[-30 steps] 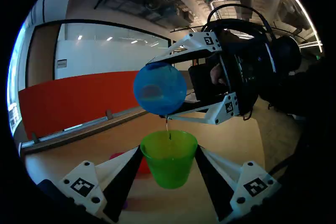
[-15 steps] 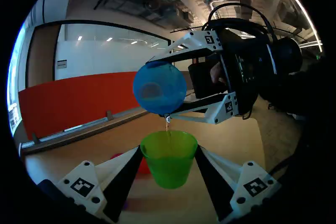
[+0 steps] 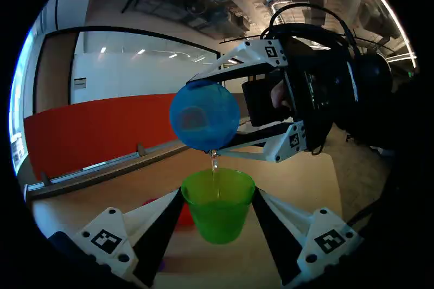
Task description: Pour water
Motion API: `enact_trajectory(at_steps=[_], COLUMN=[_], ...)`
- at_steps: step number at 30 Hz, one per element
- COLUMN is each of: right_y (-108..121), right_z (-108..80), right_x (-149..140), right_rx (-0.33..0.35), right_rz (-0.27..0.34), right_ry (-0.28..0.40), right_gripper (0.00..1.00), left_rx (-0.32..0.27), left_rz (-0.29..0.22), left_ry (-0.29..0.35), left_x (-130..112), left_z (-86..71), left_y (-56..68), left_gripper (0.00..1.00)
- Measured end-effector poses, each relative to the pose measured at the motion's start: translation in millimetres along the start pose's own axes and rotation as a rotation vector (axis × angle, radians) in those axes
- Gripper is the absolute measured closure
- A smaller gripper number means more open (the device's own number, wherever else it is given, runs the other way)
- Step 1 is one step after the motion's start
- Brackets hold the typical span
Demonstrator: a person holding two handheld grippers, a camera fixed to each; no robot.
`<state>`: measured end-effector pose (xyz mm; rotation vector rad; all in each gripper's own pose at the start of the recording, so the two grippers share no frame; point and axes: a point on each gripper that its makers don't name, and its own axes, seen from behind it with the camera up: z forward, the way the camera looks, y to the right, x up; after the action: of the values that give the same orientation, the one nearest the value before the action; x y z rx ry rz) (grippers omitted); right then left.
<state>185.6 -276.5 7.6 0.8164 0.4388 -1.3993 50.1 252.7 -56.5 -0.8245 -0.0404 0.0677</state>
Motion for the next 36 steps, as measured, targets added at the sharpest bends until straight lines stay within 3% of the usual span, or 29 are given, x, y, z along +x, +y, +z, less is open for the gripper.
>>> enact_trajectory(at_steps=[36], right_y=[0.9], right_z=[2.0], right_x=[-3.6], right_rx=[0.001], right_rz=[-0.097], right_ry=[-0.012], right_gripper=[0.09], left_rx=[-0.011], left_rz=[-0.009], left_ry=[-0.003], left_x=[-0.7], left_z=[4.2], left_y=[2.9], left_gripper=[0.12])
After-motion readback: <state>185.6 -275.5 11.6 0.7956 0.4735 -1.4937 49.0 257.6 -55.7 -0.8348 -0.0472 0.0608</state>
